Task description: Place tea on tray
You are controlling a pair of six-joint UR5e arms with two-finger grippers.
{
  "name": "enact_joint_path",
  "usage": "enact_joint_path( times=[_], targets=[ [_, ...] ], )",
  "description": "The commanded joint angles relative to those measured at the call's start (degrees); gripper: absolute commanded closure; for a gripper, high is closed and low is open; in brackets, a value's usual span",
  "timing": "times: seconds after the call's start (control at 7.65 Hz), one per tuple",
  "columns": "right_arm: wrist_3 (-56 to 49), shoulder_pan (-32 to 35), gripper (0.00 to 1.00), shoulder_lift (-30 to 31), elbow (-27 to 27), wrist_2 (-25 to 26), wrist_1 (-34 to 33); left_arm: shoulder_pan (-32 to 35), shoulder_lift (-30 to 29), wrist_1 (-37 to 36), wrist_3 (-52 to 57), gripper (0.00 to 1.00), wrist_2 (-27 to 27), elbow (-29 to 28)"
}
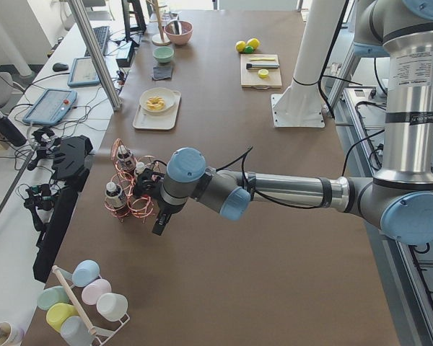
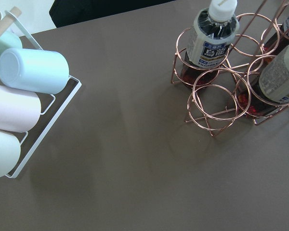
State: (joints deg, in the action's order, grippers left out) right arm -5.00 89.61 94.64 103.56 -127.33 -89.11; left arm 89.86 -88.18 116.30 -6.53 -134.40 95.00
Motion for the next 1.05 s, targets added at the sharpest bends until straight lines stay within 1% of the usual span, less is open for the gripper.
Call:
enact_joint_path(
  times=[0.0,0.13,0.26,0.39,0.52,0.65,0.78,0.92],
  targets=[
    [0.2,-0.1,0.00,0.1,0.2,0.0,1.8,-2.5,-0.1,1.4,-0.8,0.00,-2.6,0.0],
    [0.3,-0.1,0.00,-0.1,0.1,0.0,1.8,-2.6,-0.6,2.5,-4.7,0.00,-2.5,0.0],
    [0.1,-0.1,0.00,0.3,-0.3,-0.1,2.4,-3.6,-2.8,4.8,-10.5,0.01,-2.5,-0.1],
    [0.1,-0.1,0.00,0.8,-0.5,-0.1,4.6,-5.4,-2.9,9.9,-16.3,0.01,-2.2,-0.3],
    [0.0,-0.1,0.00,1.5,-0.6,-0.1,5.0,-7.1,-2.9,15.5,-21.5,0.01,-2.0,-0.6],
    [0.1,-0.1,0.00,1.9,-0.6,-0.1,5.7,-8.6,-2.9,18.1,-25.3,0.01,-0.2,-0.5],
    [0.3,-0.1,0.00,3.0,-0.6,-0.1,7.4,-12.0,-2.9,23.9,-31.5,0.02,3.9,-0.2],
    [0.2,-0.1,0.00,3.5,-0.6,-0.2,7.7,-16.0,-2.3,30.3,-37.3,0.02,10.4,-0.7]
  ],
)
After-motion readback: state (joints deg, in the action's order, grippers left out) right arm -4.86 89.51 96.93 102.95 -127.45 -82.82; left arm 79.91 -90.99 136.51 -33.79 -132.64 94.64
